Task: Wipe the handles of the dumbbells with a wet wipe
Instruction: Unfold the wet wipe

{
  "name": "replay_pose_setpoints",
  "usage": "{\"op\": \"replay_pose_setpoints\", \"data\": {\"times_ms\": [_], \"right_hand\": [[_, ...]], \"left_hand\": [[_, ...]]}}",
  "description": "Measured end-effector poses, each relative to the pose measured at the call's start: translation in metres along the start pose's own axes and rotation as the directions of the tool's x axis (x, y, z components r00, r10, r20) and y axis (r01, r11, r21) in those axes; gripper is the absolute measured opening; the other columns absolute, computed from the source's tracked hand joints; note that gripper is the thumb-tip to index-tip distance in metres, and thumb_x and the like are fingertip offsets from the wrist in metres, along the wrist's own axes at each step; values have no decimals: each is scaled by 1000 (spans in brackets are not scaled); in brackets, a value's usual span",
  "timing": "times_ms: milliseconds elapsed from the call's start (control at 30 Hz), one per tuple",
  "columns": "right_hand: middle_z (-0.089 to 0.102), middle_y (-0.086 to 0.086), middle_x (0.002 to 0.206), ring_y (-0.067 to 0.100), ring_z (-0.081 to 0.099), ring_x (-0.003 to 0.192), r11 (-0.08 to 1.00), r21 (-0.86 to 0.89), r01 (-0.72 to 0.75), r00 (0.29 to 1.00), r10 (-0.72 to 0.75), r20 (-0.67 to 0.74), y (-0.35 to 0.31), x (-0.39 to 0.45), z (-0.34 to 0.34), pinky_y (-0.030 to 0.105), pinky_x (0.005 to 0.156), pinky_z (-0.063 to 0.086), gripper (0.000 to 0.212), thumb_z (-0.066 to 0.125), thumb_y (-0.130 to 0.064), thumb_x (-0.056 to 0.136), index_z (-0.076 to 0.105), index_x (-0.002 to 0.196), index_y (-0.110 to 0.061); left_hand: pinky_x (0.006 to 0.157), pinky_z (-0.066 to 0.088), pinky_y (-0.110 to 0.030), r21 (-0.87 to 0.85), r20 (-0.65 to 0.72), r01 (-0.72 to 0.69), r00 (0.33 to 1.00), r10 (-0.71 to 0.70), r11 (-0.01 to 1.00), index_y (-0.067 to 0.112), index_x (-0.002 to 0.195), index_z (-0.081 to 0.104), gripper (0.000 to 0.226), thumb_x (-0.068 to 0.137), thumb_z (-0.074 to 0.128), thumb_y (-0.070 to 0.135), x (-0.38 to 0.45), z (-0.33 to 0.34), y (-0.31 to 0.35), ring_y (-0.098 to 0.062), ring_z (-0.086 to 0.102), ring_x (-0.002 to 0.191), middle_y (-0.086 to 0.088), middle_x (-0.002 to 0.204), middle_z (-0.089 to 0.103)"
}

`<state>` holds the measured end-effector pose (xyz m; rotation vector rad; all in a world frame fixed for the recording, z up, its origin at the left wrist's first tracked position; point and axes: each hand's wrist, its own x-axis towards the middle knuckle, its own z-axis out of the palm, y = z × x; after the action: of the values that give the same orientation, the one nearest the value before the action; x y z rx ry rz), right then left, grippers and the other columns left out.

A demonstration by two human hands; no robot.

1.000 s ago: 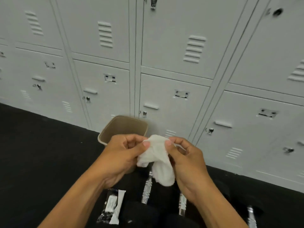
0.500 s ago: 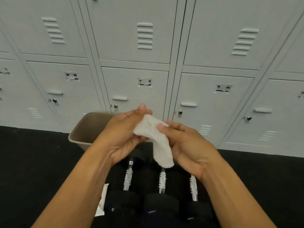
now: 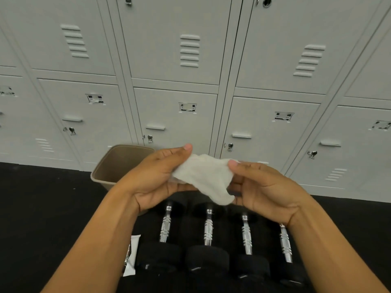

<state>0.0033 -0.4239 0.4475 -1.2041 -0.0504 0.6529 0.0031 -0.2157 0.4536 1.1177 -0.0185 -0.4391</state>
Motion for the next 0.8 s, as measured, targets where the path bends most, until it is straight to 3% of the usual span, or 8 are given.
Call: {"op": "replay_pose_setpoints", "data": {"times_ms": [167,300,400,467,533,600,667,800], "right_hand": [[64,18,119,29,61,112,889,426,169,985,-140,-98,0,7,28,45,96,46,52,57,-24,83,51,127,5],[61,21,124,32,60,114,845,517,138,990,-109,-87,1,12,35,47,88,52,49,51,-24,87,50,129,1],[64,19,120,31,65,105,919,380,104,990,-61,-124,-1,10,33,42,77,58,44,56,-24,84,59,122,-3],[67,19,115,30,68,99,935,342,94,986,-41,-160,-3,7,28,42,74,59,38,61,-22,80,65,111,-2],[69,18,108,30,69,92,951,306,50,990,-7,-139,-4,5,24,42,73,59,38,77,-24,69,72,100,-3],[70,14,91,26,68,72,974,213,-70,995,85,-60,-4,3,22,33,55,59,51,92,-29,48,75,90,-6],[63,10,76,19,55,55,974,192,-121,991,131,-40,-2,3,21,21,39,43,56,95,-30,38,74,84,-7],[65,9,76,16,53,66,933,352,76,993,-38,-115,-2,9,20,17,42,35,51,96,-21,31,76,75,-7]], "left_hand": [[79,57,-33,-212,-73,-117,992,104,970,-8,123,51,55,77,60,21,0,8,0,-23,68,87,-20,103,68],[90,53,-41,-358,-149,-158,983,111,920,-8,127,49,58,77,62,20,5,8,-5,-33,60,112,-27,122,59],[74,60,-35,-331,-244,-185,964,105,925,1,90,62,26,71,66,17,6,-1,-3,-22,67,83,-17,94,67],[55,58,-31,-169,-316,-185,941,125,968,8,75,63,14,67,69,18,3,-4,1,-17,66,63,-10,75,67],[45,52,-23,-74,-365,-190,919,151,979,8,73,62,14,66,70,18,0,-6,4,-15,64,52,-7,66,67],[44,54,-24,-129,-374,-197,917,136,972,8,72,61,13,66,69,17,-3,-11,6,-16,65,52,-8,65,67],[50,58,-28,-207,-333,-162,939,87,965,10,79,63,14,68,68,17,-6,-14,11,-19,67,59,-11,71,69],[28,31,-11,-306,-269,-113,963,28,945,12,79,61,9,73,66,16,-10,-24,15,-7,50,44,-2,60,64]]}}
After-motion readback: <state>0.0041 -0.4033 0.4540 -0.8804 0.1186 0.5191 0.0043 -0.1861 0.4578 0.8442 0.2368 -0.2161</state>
